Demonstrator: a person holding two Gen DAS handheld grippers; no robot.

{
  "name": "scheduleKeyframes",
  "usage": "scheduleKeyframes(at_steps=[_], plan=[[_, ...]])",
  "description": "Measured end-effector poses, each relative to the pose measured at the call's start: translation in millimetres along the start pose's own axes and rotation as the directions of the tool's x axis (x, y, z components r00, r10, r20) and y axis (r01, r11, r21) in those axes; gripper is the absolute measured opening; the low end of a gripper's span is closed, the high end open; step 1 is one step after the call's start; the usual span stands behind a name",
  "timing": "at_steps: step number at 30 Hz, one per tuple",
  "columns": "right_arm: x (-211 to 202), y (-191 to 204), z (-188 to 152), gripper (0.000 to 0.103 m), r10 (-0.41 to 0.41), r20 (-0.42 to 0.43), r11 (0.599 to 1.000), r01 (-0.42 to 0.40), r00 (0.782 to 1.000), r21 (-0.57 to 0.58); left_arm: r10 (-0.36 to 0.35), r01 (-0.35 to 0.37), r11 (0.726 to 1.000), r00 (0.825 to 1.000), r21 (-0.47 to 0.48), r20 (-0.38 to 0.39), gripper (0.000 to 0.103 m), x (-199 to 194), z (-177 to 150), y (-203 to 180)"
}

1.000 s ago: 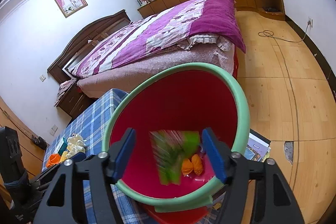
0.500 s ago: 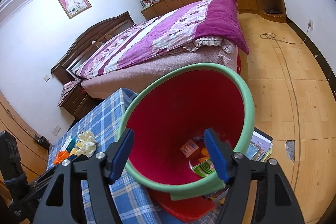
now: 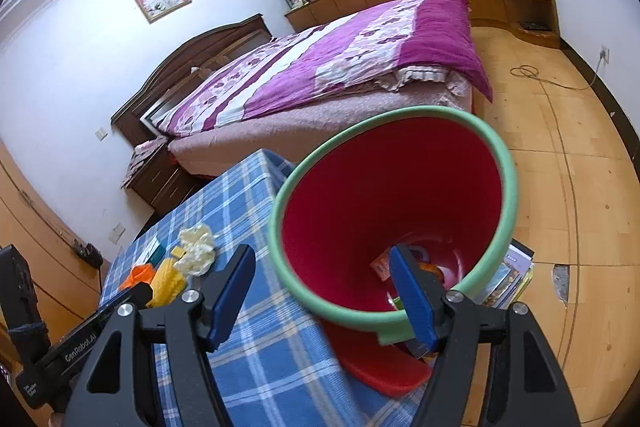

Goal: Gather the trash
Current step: 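Move both open tools back toward the table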

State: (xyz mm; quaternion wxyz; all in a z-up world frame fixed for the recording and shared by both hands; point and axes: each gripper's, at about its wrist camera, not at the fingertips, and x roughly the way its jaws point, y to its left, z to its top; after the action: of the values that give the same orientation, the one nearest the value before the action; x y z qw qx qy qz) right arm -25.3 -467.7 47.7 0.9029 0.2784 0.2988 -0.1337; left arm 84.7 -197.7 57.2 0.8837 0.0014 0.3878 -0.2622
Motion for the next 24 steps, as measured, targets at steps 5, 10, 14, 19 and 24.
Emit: scheduleKeyframes(at_steps=[5, 10, 14, 19, 24], plan=[[3.6, 17.8, -8.6, 0.072, 0.007, -0.019, 1.000, -0.007, 1.000, -0.024, 0.040, -0.040, 0.997, 0.999, -0.062, 0.000, 0.052, -7.1, -6.0, 31.5], [10.5, 36.7, -17.0, 0.073, 0.016, -0.039, 0.998, -0.018, 0.999, -0.055, 0.089, -0.089, 0.989, 0.996, -0.116, -0.002, 0.052, -13.1, -11.2, 61.1], [19.2, 50.2, -22.5, 0.073, 0.022, -0.062, 0.997, -0.027, 0.998, -0.077, 0.125, -0.124, 0.977, 0.992, -0.175, -0.008, 0.052, -15.7, -14.4, 89.4], [33.3, 65.3, -27.3, 0.073, 0.033, -0.091, 0.994, -0.043, 0.995, -0.099, 0.170, -0.169, 0.956, 0.985, -0.239, -0.017, 0.052, -16.6, -15.9, 121.2], [46.9, 75.4, -31.7, 0.073, 0.040, -0.121, 0.992, -0.054, 0.992, -0.114, 0.217, -0.217, 0.931, 0.976, -0.293, -0.032, 0.052, -11.8, -14.3, 149.6]])
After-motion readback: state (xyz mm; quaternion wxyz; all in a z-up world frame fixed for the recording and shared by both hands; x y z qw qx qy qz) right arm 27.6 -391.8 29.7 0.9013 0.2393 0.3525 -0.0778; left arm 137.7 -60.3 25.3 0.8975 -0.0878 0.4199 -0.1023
